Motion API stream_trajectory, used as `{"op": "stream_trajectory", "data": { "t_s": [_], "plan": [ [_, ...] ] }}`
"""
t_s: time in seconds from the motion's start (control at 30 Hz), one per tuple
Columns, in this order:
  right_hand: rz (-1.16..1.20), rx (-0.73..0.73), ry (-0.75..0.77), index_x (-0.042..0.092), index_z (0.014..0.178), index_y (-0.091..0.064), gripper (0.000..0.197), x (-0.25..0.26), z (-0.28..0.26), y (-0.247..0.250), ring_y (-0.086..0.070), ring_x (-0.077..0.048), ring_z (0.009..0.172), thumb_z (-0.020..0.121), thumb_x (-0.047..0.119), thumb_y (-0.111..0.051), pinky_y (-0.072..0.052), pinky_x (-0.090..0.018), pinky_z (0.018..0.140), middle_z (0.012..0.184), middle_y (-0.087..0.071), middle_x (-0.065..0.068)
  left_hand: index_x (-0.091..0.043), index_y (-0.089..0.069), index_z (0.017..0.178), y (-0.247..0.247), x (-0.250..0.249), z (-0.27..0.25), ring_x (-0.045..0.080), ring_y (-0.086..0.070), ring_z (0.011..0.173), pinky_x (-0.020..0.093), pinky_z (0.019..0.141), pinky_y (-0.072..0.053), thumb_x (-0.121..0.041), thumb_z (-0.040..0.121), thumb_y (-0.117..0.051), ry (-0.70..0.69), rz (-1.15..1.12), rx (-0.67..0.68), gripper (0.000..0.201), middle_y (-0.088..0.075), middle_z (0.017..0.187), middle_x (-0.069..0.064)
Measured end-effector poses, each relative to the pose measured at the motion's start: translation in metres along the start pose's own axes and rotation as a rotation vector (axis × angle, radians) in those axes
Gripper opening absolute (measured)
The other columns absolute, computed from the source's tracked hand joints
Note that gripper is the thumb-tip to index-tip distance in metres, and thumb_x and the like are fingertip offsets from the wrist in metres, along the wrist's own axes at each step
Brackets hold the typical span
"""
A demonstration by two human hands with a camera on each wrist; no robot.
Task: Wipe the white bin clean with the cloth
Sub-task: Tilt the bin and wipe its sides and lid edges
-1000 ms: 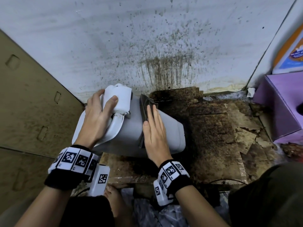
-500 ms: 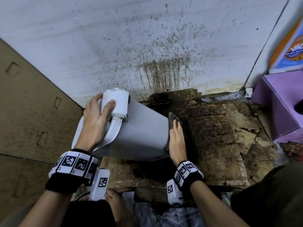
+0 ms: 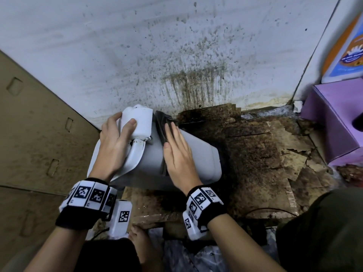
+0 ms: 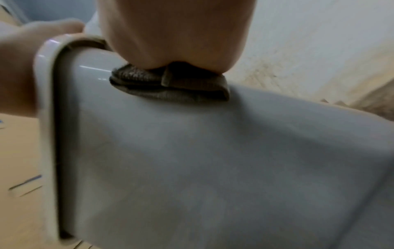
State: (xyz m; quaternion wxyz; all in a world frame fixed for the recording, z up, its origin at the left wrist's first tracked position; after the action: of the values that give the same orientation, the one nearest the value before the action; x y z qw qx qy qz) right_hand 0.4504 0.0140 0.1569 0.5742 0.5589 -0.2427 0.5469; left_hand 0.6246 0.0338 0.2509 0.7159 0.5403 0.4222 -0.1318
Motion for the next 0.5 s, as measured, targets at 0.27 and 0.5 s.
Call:
{"op": "stream_trajectory", "data": {
  "t_s": [0.27, 0.5],
  "plan": [
    [0.085, -0.021, -0.274, 0.033, 0.159, -0.018, 0.05, -0.093, -0.031, 0.025, -0.007, 0.002, 0.153, 0.11, 0.036, -0.023, -0.012, -0.034, 0.127, 0.169, -0.011, 0.012, -0.019, -0.042, 0.147, 0.0, 0.001, 0.003, 0.024, -0.038, 0.14, 0.05, 0.119, -0.03, -0.076, 0.081, -0.039, -0.013, -0.003, -0.006, 0.087, -0.042, 0.148, 0.008],
    [0.093, -0.116, -0.508, 0.024, 0.16, -0.02, 0.05, -0.126, -0.045, 0.031, -0.003, -0.012, 0.156, 0.111, 0.029, -0.026, -0.003, -0.034, 0.127, 0.169, -0.009, 0.003, -0.017, -0.042, 0.148, -0.003, 0.001, 0.007, 0.025, -0.037, 0.142, 0.051, 0.119, -0.029, -0.076, 0.082, -0.039, -0.024, 0.015, -0.007, 0.089, -0.042, 0.148, 0.009]
  ]
}}
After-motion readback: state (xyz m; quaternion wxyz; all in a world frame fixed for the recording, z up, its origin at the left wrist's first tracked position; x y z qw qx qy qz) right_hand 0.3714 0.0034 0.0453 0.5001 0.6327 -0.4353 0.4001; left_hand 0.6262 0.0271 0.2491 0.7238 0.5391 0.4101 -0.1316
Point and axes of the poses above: each hand's wrist, its own z-axis towards the middle knuckle, its own y-axis out of the back of the hand, x = y × z, the point moved 5 cm from there along z, towards the middle knuckle
